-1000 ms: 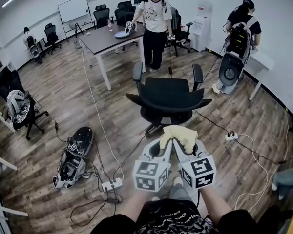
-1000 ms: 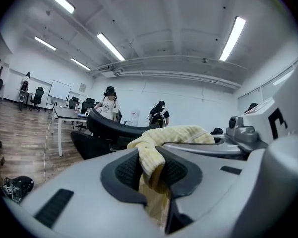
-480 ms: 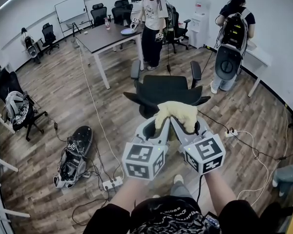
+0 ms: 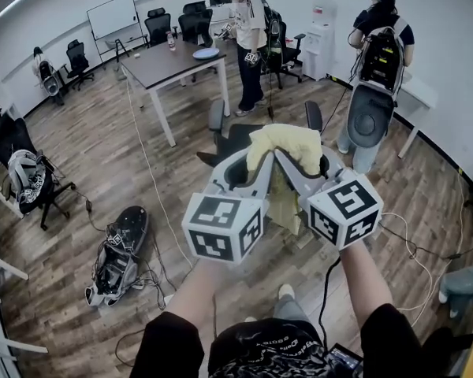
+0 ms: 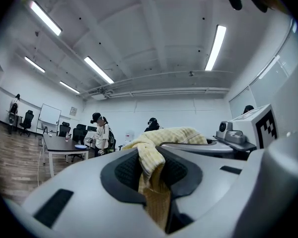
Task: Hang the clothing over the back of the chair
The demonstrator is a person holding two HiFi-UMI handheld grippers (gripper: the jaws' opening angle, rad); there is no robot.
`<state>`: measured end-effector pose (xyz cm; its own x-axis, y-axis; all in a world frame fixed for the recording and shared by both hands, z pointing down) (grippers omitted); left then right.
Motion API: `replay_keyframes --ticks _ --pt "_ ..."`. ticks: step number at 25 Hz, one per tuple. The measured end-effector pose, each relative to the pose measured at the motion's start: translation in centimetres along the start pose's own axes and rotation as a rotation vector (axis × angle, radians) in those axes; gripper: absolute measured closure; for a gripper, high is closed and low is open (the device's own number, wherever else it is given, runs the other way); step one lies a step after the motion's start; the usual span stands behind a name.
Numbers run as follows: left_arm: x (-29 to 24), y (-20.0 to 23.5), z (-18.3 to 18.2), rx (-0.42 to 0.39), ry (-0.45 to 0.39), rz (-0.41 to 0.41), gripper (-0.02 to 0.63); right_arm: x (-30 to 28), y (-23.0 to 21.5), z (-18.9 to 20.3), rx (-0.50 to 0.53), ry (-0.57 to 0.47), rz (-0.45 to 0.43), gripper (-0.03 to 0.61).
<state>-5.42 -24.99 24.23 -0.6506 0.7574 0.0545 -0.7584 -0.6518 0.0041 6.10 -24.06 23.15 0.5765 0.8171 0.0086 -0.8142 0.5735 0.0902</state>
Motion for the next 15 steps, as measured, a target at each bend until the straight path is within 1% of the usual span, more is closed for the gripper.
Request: replay_keyframes --ticks 7,10,13,15 --pt "-2.7 1.2 -3.3 0.002 -0.043 -0.009 0.54 -1.8 -2.3 -3.5 0.054 -0.016 0.003 0.497" --pt "-4.1 1.6 -4.8 0.002 -0.052 -0.017 0.54 -2.7 -3.7 -4.9 0.05 -0.021 -0.008 0.497" --pt "-5.9 2.4 -5.7 -0.008 -0.045 -0.027 0.54 -4.2 -5.5 -5.7 0.035 -0.02 -0.021 0.497" --pt "-7.2 3.4 -6.1 0.008 -0.044 -0.026 0.54 -5.4 -6.5 -6.1 0.03 -0.018 -0.026 0.497"
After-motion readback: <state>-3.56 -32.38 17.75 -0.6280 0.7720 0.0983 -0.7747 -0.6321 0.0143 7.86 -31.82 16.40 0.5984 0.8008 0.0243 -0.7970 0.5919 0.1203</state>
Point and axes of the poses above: the fingertips, and each gripper's own axes: x backward along the fingers, y to its left, z out of its underside, the point moved 7 cm from there along x, backward along the fingers, and after that the axes turned 5 degrees about -x, right-handed, at the moved point
